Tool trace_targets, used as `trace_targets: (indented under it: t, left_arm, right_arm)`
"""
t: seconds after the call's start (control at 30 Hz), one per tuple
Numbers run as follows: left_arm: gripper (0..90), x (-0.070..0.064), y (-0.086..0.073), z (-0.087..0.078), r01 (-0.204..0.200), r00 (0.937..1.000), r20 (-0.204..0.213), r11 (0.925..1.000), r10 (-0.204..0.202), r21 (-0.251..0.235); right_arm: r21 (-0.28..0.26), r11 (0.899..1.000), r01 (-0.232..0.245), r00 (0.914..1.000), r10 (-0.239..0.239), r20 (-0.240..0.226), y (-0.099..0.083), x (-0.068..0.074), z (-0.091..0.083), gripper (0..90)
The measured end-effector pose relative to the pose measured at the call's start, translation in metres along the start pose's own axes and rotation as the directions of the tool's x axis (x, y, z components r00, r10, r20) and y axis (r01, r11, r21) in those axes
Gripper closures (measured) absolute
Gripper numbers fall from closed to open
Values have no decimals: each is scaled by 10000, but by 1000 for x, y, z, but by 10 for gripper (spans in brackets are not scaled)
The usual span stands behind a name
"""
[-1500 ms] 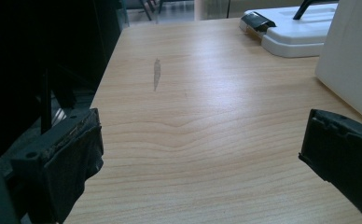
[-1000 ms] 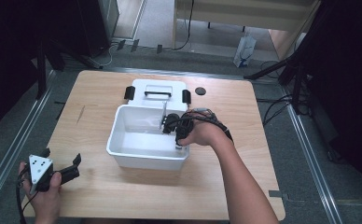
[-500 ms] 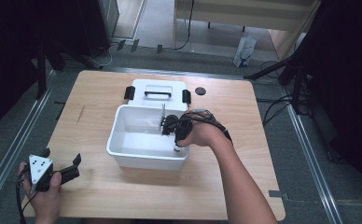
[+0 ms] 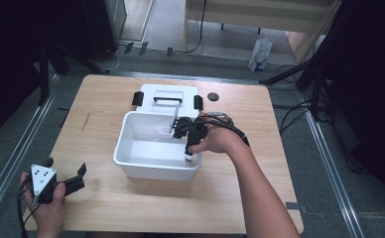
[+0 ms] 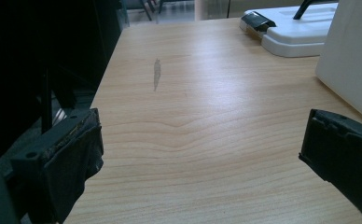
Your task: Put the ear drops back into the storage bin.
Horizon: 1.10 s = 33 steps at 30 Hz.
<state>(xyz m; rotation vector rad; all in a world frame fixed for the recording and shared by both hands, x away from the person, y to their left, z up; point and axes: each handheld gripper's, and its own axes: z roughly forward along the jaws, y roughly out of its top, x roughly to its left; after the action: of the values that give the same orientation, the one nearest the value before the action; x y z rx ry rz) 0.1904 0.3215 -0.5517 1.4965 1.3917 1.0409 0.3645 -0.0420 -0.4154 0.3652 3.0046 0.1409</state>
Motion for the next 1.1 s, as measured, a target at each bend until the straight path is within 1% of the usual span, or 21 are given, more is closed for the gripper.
trace_targets:
  t: [0.03, 0.1, 0.13, 0.2, 0.27, 0.3, 0.33, 0.4, 0.43, 0.47, 0.53, 0.6, 0.73, 0.8, 1.03, 1.1]
  left_arm:
    - [0, 0, 0, 0, -2, 10000, -5, 10000, 2, 1]
    - [0, 0, 0, 0, 6, 10000, -6, 10000, -6, -4]
    - [0, 0, 0, 0, -2, 10000, -8, 10000, 2, 1]
    - [0, 0, 0, 0, 2, 10000, -9, 10000, -2, 1]
    - [0, 0, 0, 0, -8, 10000, 6, 10000, 8, 7]
    - [0, 0, 0, 0, -3, 10000, 7, 10000, 3, 6]
    - [0, 0, 0, 0, -14, 10000, 10, 10000, 14, 24]
    - [0, 0, 0, 0, -5, 10000, 8, 10000, 5, 25]
    - [0, 0, 0, 0, 12, 10000, 7, 10000, -12, 23]
    - [0, 0, 0, 0, 12, 10000, 6, 10000, -12, 23]
    - [0, 0, 0, 0, -1, 10000, 4, 10000, 1, 26]
    - [0, 0, 0, 0, -6, 10000, 4, 10000, 6, 33]
    - [0, 0, 0, 0, -5, 10000, -1, 10000, 5, 28]
    - [0, 0, 0, 0, -17, 10000, -5, 10000, 17, 36]
    - [0, 0, 0, 0, -23, 10000, -25, 10000, 23, 25]
    - [0, 0, 0, 0, -31, 10000, -24, 10000, 31, 19]
  right_arm:
    - [21, 10000, -20, 9999, 20, 110, 0, 0, -2, 439]
    - [26, 9999, -167, 9998, 167, 72, 1, 1, -8, 405]
    - [-67, 9998, -162, 9998, 163, 85, 0, 1, -11, 370]
    - [-206, 9987, -457, 9989, 459, 110, 0, 0, -17, 291]
    - [-322, 9964, -782, 9965, 790, 274, -1, 0, -23, 190]
    - [-330, 9958, -852, 9954, 865, 409, -1, 0, -26, 137]
    - [-362, 9948, -955, 9941, 971, 482, -1, 0, -29, 105]
    - [-453, 9935, -1043, 9931, 1064, 482, -3, 0, -34, 15]
    - [-445, 9920, -1179, 9918, 1198, 440, -4, 0, -36, 0]
    - [-532, 9907, -1253, 9910, 1275, 407, -6, -1, -38, 0]
    - [-657, 9881, -1391, 9881, 1428, 565, -10, -1, -42, 0]
    - [-744, 9851, -1550, 9852, 1597, 620, -14, -2, -46, 0]
    - [-846, 9833, -1609, 9831, 1673, 742, -24, -4, -50, 0]
    - [-829, 9816, -1718, 9804, 1786, 830, -29, -5, -52, 0]
    - [-790, 9787, -1893, 9771, 1957, 836, -47, -7, -50, 0]
    - [-765, 9771, -1985, 9749, 2049, 873, -52, -7, -48, 0]
